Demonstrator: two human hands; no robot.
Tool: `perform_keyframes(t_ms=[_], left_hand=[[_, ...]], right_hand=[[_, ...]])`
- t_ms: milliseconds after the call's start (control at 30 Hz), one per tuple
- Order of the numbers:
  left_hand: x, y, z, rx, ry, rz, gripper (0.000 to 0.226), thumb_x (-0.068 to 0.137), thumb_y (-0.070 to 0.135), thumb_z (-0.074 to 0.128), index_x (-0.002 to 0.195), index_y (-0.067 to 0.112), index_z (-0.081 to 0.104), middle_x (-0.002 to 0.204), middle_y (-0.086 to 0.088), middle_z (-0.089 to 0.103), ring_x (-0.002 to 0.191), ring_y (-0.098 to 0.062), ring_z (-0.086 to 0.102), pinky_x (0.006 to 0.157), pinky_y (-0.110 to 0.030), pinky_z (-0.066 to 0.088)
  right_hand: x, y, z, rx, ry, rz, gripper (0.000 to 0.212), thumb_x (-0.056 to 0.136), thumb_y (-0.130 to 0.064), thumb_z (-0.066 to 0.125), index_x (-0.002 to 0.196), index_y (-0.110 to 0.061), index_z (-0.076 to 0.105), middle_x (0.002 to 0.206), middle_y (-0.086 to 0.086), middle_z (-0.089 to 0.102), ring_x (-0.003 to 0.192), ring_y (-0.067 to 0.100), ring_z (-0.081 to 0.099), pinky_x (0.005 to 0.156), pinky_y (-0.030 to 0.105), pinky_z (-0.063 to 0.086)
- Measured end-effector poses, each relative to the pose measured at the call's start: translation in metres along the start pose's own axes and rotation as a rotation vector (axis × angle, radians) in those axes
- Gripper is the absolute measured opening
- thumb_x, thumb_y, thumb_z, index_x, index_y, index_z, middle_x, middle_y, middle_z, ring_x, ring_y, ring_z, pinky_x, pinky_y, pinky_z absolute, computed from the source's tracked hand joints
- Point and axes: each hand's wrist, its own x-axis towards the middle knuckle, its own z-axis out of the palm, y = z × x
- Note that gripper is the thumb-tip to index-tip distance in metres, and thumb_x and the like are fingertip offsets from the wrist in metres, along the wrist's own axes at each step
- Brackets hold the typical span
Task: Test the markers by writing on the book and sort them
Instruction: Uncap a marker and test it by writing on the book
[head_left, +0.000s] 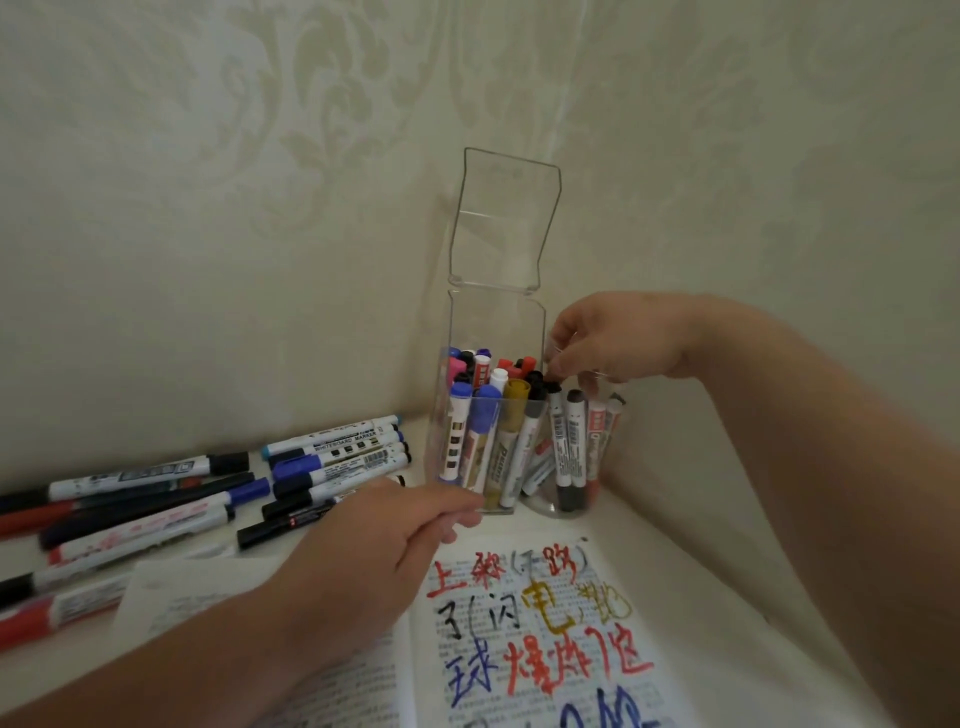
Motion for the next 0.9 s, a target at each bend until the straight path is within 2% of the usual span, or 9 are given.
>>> perform_keyframes(t_ms=[100,267,333,400,467,567,667,767,900], left_hand=[[0.0,-0.001,0.001,0.004,-0.01,0.017,0.039,0.105,0.027,0.043,0.114,0.064,0.05,0.109,0.051,0.054,0.103,0.014,0.058,0.085,-0.009,0.043],[0.0,-0.001,0.002,-0.064,0.025,-0.025,0.038,0.106,0.023,0.042,0.125,0.054,0.054,0.099,0.039,0.065,0.099,0.014,0.062,0.083,-0.002,0.041],[-0.002,0.0,0.001,-0.092,0.031,-0.042,0.043,0.106,0.019,0.04,0.126,0.055,0.052,0.1,0.036,0.067,0.093,0.005,0.067,0.078,-0.009,0.047],[-0.003,0.002,0.001,-0.097,0.01,-0.036,0.046,0.106,0.02,0.036,0.125,0.061,0.048,0.105,0.036,0.066,0.086,-0.006,0.071,0.077,-0.023,0.054],[-0.003,0.004,0.0,-0.106,0.008,-0.028,0.048,0.106,0.017,0.035,0.123,0.06,0.047,0.105,0.033,0.067,0.076,-0.003,0.069,0.067,-0.021,0.053],[-0.004,0.007,-0.003,-0.119,0.006,-0.039,0.052,0.104,0.004,0.039,0.124,0.051,0.051,0.102,0.03,0.064,0.073,0.011,0.062,0.061,-0.013,0.046],[-0.005,0.002,-0.001,-0.11,-0.019,-0.022,0.058,0.103,0.004,0.038,0.121,0.058,0.05,0.11,0.028,0.064,0.086,-0.004,0.068,0.065,-0.025,0.052],[-0.003,0.0,0.0,-0.099,-0.028,-0.019,0.059,0.102,0.004,0.039,0.116,0.06,0.05,0.109,0.029,0.063,0.081,-0.007,0.067,0.06,-0.02,0.05],[-0.003,0.003,-0.001,-0.132,-0.036,-0.011,0.046,0.103,0.013,0.049,0.119,0.056,0.052,0.111,0.032,0.06,0.086,-0.001,0.067,0.06,-0.009,0.047]], right_hand=[[0.008,-0.005,-0.003,0.038,-0.076,0.06,0.009,0.095,-0.013,0.065,0.088,-0.008,0.066,0.068,0.006,0.069,0.053,0.011,0.058,0.049,0.024,0.042],[0.013,-0.007,-0.002,0.139,-0.067,0.109,0.011,0.091,-0.006,0.067,0.093,0.004,0.066,0.072,0.016,0.069,0.064,0.028,0.064,0.065,0.038,0.055],[0.014,-0.007,0.0,0.116,-0.015,0.111,0.015,0.087,-0.011,0.072,0.094,0.002,0.068,0.079,0.017,0.073,0.069,0.029,0.067,0.071,0.04,0.056],[0.014,-0.007,0.001,0.075,0.04,0.113,0.017,0.083,-0.015,0.076,0.094,-0.004,0.07,0.083,0.012,0.077,0.075,0.027,0.072,0.073,0.04,0.058],[0.013,-0.007,0.002,0.045,0.08,0.113,0.021,0.08,-0.02,0.08,0.094,-0.01,0.068,0.085,0.009,0.077,0.081,0.027,0.072,0.073,0.039,0.058],[0.013,-0.01,0.002,0.024,0.153,0.144,0.039,0.077,-0.028,0.086,0.106,-0.016,0.062,0.101,0.005,0.07,0.093,0.025,0.068,0.087,0.043,0.059],[0.007,-0.019,-0.001,-0.012,0.182,0.175,0.055,0.079,-0.025,0.085,0.126,-0.012,0.06,0.106,0.006,0.068,0.101,0.028,0.066,0.096,0.049,0.056],[0.001,-0.027,-0.002,-0.058,0.192,0.189,0.048,0.082,-0.018,0.083,0.123,-0.004,0.063,0.094,0.009,0.073,0.096,0.03,0.072,0.093,0.048,0.058],[0.002,-0.032,0.001,-0.122,0.264,0.17,0.068,0.081,-0.02,0.084,0.139,-0.014,0.049,0.094,0.003,0.07,0.077,0.02,0.073,0.072,0.033,0.057]])
